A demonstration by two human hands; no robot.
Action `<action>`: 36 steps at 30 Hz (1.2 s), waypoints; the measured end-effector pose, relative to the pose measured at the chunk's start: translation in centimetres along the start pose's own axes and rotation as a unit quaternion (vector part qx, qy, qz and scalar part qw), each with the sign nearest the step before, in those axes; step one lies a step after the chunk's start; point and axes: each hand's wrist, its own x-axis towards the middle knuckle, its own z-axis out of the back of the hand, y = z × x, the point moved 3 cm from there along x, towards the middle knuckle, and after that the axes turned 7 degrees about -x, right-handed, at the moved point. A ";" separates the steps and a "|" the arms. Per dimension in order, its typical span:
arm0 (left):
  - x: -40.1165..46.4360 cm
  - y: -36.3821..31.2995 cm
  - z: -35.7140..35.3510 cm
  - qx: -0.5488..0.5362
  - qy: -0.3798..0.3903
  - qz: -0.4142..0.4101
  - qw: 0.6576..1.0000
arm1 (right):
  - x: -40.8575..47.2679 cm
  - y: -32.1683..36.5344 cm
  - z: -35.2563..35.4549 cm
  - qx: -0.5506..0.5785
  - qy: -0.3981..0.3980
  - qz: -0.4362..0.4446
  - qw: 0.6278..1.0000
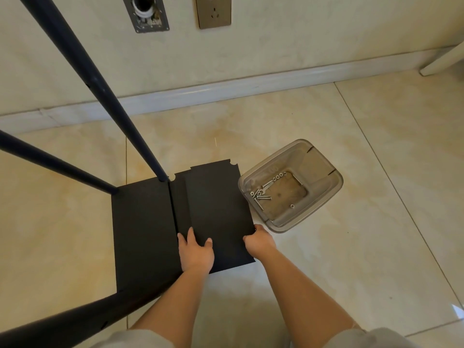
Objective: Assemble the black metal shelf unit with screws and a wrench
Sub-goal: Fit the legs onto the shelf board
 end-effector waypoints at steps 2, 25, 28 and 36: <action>0.1 -0.1 0.0 0.017 0.002 -0.006 1.000 | 0.1 -0.6 0.4 0.008 -0.009 -0.010 1.000; -1.9 -1.1 1.6 -0.259 0.001 0.064 0.964 | -1.9 -0.9 0.8 0.102 -0.060 0.032 0.992; -3.2 -1.8 3.7 -0.259 -0.043 0.037 0.964 | -3.1 0.5 0.7 0.150 -0.035 0.048 0.987; -9.0 -5.8 8.6 -0.314 -0.093 -0.039 0.944 | -9.1 4.0 3.9 0.290 0.021 0.063 0.955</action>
